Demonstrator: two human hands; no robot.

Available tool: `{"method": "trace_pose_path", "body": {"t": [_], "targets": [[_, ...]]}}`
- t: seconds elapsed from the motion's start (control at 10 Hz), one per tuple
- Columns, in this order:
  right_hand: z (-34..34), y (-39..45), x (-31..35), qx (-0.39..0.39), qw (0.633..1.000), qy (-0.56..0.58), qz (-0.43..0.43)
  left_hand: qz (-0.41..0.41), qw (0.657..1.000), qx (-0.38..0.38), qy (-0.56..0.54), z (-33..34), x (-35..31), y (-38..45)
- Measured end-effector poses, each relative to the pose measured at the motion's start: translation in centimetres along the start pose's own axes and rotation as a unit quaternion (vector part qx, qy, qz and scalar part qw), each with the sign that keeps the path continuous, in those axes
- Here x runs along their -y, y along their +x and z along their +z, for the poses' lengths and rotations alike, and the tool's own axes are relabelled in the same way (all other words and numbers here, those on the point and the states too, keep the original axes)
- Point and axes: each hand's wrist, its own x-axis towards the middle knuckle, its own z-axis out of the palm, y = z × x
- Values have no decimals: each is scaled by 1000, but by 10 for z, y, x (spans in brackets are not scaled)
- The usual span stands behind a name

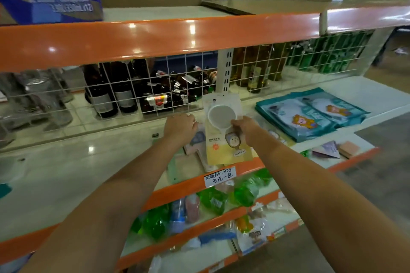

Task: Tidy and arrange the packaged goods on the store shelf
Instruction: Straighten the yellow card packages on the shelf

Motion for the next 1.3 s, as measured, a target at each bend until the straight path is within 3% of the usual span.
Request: {"method": "trace_pose_path", "body": {"t": [0.3, 0.6, 1.1, 1.3], "targets": [[-49, 29, 6, -65, 998, 10, 9, 79, 997, -2, 11, 14, -30, 49], [-94, 57, 5, -101, 986, -134, 9, 112, 993, 5, 41, 26, -65, 78], [-121, 102, 22, 60, 953, -296, -19, -6, 999, 27, 44, 42, -116, 90], [-115, 111, 13, 77, 921, -380, -25, -60, 995, 48, 59, 45, -118, 83]]}}
